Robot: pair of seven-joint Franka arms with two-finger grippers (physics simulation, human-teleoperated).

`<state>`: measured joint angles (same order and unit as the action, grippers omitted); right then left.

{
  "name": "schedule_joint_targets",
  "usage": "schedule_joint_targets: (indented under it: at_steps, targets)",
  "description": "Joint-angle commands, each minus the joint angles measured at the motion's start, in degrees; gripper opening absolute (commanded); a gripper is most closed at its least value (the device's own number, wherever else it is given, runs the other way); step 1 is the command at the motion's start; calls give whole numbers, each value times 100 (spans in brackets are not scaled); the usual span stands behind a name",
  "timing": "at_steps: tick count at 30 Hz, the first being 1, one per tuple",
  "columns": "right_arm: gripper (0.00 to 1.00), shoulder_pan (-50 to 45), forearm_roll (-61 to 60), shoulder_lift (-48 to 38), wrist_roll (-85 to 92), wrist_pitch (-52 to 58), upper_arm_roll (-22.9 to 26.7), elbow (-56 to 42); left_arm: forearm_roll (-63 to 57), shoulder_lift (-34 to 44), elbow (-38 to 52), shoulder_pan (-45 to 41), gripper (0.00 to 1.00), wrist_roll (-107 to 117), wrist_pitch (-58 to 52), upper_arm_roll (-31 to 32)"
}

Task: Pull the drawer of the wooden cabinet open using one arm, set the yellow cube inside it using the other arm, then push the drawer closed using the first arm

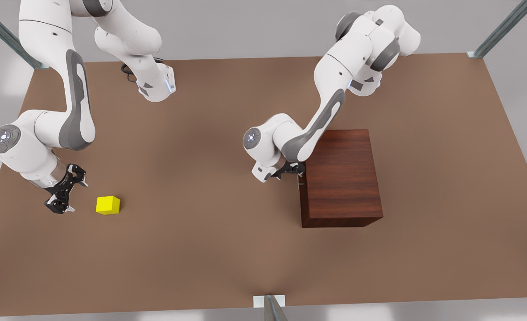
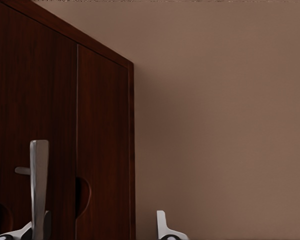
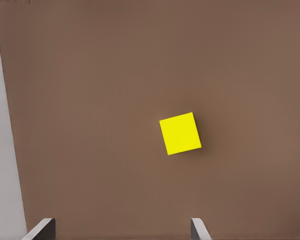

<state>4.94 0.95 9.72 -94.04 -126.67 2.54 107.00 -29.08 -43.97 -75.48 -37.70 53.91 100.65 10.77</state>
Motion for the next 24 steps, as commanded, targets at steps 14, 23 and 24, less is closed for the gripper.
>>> schedule_joint_targets:
  at_steps: [14,23,24]
  targets:
    - [100,-2,2,83,-607,2,-8,-74,-19,-199,368,-79,100,181,183,48]
    - [100,-2,2,83,-607,10,-17,-74,7,-252,500,-149,100,199,333,57]
    - [100,-2,2,83,-607,10,-8,-74,7,-287,561,-158,100,269,342,65]
